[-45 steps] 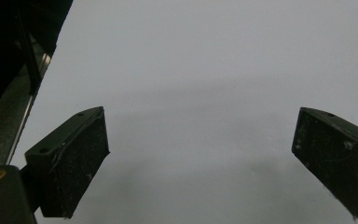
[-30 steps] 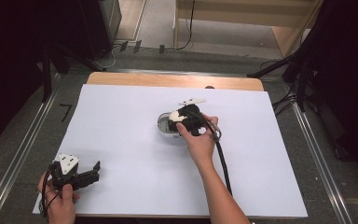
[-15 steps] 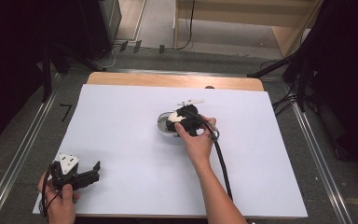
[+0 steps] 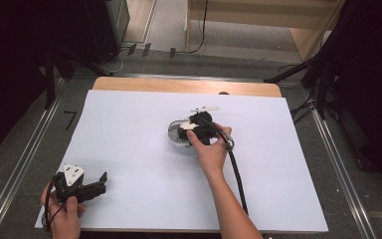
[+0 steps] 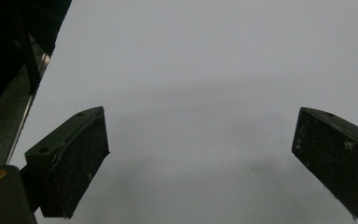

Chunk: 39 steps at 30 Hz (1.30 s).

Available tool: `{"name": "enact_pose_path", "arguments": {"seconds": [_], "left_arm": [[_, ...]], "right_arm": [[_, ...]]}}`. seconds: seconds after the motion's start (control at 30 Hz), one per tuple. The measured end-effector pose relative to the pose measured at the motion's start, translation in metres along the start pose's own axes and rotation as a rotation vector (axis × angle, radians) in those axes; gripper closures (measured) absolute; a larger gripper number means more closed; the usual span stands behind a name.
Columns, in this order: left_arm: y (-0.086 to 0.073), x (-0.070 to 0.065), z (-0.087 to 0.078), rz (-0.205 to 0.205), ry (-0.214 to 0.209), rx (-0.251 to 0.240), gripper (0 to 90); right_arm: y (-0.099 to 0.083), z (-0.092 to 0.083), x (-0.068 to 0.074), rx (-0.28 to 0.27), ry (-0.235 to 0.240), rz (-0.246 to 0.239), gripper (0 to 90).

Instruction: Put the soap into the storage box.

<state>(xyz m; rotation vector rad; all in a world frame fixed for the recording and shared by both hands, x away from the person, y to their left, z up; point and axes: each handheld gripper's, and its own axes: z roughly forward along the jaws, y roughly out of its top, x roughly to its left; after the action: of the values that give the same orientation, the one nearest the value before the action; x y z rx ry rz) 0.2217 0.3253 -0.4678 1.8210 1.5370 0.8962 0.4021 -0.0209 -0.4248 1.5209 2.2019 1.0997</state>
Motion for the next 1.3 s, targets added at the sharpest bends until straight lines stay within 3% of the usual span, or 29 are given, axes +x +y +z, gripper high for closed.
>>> {"name": "enact_pose_path", "arguments": {"seconds": [0.4,1.0,1.3], "left_arm": [[0.0,0.0,0.0,0.0,0.0,0.001,4.5],[0.0,0.0,0.0,0.004,0.001,0.002,4.4],[0.0,0.0,0.0,0.004,0.002,0.002,4.4]], "right_arm": [[-0.002,-0.014,-0.004,-0.025,0.024,0.044,23.5],[-0.02,-0.042,-0.023,-0.078,0.012,-0.001,14.0],[-0.033,-0.057,-0.038,-0.099,0.005,0.016,13.8]]}}
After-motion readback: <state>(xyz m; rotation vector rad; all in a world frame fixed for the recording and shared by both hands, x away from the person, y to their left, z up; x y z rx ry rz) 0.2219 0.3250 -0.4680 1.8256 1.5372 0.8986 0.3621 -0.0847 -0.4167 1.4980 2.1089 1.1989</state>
